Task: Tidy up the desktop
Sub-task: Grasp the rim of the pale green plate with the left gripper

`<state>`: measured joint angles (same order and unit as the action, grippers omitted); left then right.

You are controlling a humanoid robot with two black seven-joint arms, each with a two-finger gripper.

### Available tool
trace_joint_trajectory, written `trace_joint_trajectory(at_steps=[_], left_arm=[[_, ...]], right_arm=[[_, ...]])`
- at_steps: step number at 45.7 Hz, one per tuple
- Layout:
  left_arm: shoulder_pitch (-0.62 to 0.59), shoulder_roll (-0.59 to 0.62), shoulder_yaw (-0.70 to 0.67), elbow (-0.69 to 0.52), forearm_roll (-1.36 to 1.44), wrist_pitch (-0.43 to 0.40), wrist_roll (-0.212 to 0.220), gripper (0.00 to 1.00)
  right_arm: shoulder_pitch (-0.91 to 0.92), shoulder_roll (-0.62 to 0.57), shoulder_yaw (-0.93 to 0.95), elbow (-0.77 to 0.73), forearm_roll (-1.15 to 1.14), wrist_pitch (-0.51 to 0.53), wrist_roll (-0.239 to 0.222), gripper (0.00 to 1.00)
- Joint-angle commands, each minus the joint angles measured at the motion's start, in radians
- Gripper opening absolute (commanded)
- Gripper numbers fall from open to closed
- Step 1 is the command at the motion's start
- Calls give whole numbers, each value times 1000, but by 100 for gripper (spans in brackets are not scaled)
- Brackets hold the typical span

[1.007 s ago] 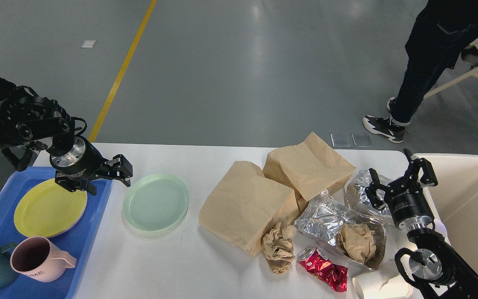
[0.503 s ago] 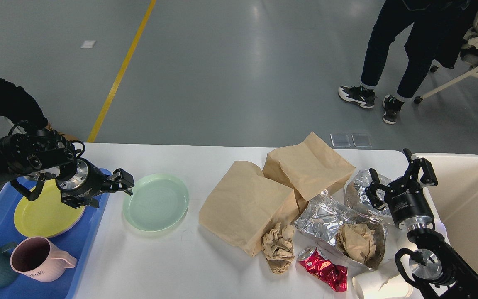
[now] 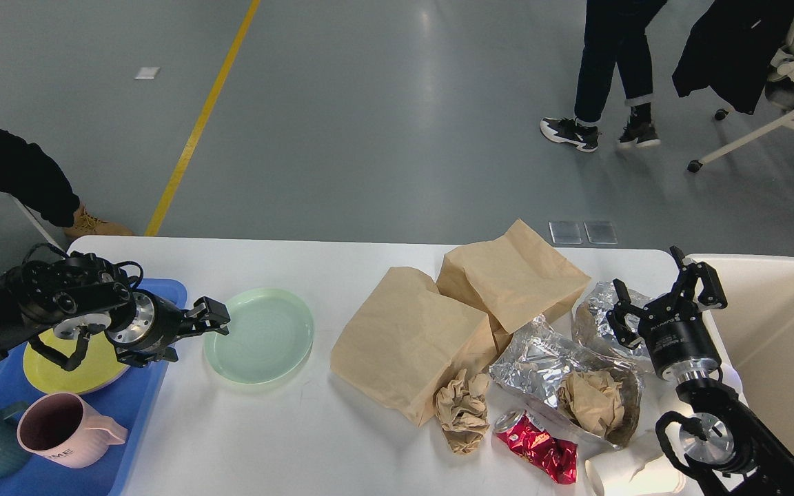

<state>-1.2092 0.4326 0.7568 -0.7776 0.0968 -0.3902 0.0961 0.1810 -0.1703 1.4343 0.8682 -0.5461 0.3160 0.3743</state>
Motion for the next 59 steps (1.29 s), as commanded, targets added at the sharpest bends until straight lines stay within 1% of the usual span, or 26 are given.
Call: trace_joint_trajectory(at_steps=[1, 11, 20, 25, 41, 56, 59], left_arm=[[22, 5, -22, 1, 0, 16, 0, 93], [62, 8, -48, 3, 0, 30, 2, 93], [91, -6, -50, 15, 3, 100, 2, 93], [97, -6, -50, 18, 4, 102, 1, 92], [103, -14, -54, 32, 18, 99, 0, 85], [108, -28, -53, 32, 40, 91, 2, 69], [108, -28, -54, 32, 57, 91, 2, 65]], right_arm=[[0, 0, 0, 0, 0, 0, 0, 100], [0, 0, 0, 0, 0, 0, 0, 100], [0, 1, 0, 0, 0, 0, 0, 100], [0, 0, 0, 0, 0, 0, 0, 100], [0, 0, 0, 0, 0, 0, 0, 100], [0, 0, 0, 0, 0, 0, 0, 100], [0, 0, 0, 0, 0, 0, 0, 100]])
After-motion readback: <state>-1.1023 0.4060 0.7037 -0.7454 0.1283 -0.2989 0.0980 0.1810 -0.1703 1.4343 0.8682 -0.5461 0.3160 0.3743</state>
